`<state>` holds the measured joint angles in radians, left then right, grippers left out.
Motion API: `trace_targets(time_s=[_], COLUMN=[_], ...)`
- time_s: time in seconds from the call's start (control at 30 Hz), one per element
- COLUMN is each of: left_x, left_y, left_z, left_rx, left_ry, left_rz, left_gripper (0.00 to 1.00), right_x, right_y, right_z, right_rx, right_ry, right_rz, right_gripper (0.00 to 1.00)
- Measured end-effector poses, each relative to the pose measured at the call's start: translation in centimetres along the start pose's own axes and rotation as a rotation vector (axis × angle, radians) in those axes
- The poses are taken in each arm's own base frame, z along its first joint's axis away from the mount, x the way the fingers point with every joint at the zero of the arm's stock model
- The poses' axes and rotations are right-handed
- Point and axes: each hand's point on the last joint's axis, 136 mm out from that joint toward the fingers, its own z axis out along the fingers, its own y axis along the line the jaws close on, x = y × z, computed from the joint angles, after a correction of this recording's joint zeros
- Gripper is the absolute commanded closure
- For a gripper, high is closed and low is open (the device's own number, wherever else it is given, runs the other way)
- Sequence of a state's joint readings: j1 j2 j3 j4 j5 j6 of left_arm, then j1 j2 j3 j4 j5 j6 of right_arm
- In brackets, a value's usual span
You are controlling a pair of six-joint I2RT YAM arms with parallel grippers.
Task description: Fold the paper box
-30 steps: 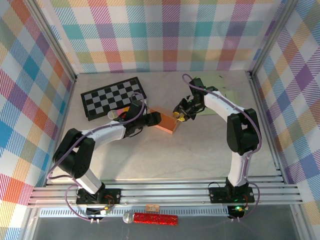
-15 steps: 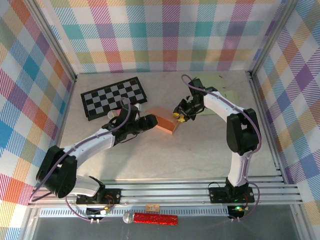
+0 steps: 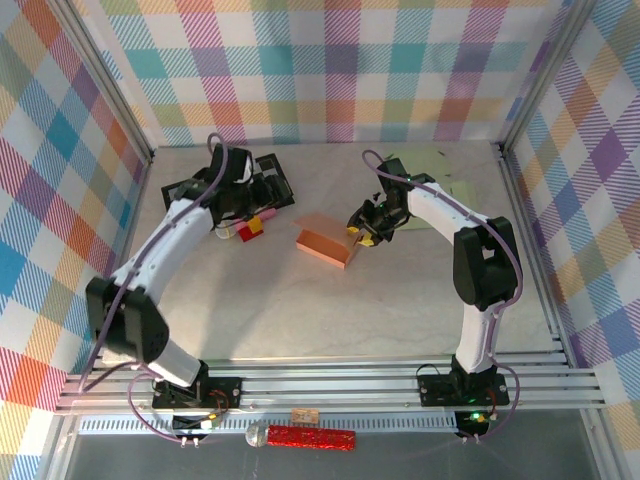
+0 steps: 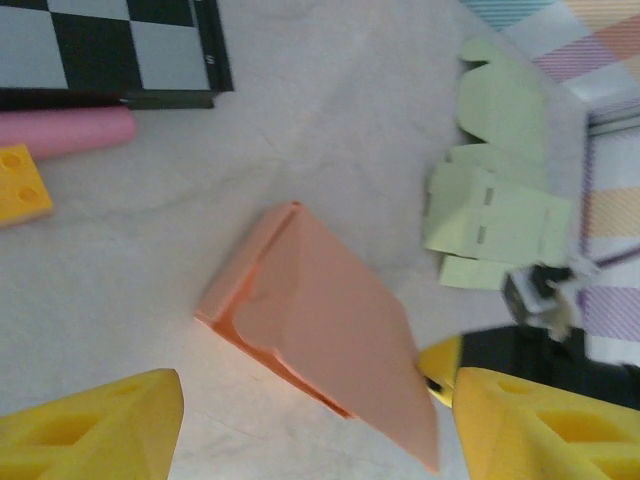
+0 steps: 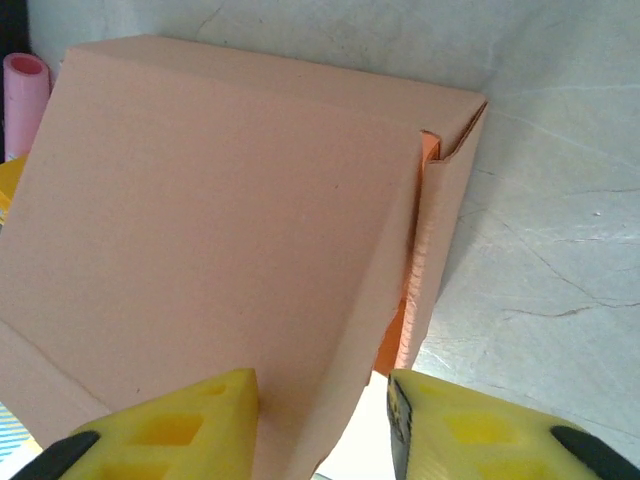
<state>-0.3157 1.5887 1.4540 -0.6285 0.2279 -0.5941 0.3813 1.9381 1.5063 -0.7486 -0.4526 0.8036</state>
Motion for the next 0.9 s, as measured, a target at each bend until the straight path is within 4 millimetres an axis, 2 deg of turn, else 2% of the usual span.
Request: trace_targets(time_s=[0.1,0.2,0.37,0.5,0.67,0.9], left_x=[-0.5,-0.3,1.8,3.2,4.2,6.0], left_y=[1.1,1.7,3.2,3.4,2.8,3.9], left_z=[3.6,6.9,10.8,12.1,12.5,13.8], left_rx=[-0.043,-0.061,-0.075,-0.079,-0.058,-0.075], left_ry=[0.077,0.149,0.255,0.301,0.32,0.362], left_rz=[0.02,0.043,0.073,0.102,0.138,0.157], left_gripper=[0.29,0.29,0.3,0.31,0.37,0.46], right_x=[0.1,0.1,0.0,0.0,-0.2,-0.4], right_y=[-0.1,-0.3,-1.2,-1.6,-2.2,-3.1], right_z=[0.0,0.4,1.3,1.6,2.1,2.8], right_rx=[0.004,0.015,0.044,0.06,0.079,0.113], right_ry=[0.003,0.007,0.023,0.026,0.029,0.034], right_rz=[-0.008,-0.017,-0.02,-0.029,-0.035,-0.046], right_gripper=[0.56,0.53,0.51,0.51,0.5,0.5])
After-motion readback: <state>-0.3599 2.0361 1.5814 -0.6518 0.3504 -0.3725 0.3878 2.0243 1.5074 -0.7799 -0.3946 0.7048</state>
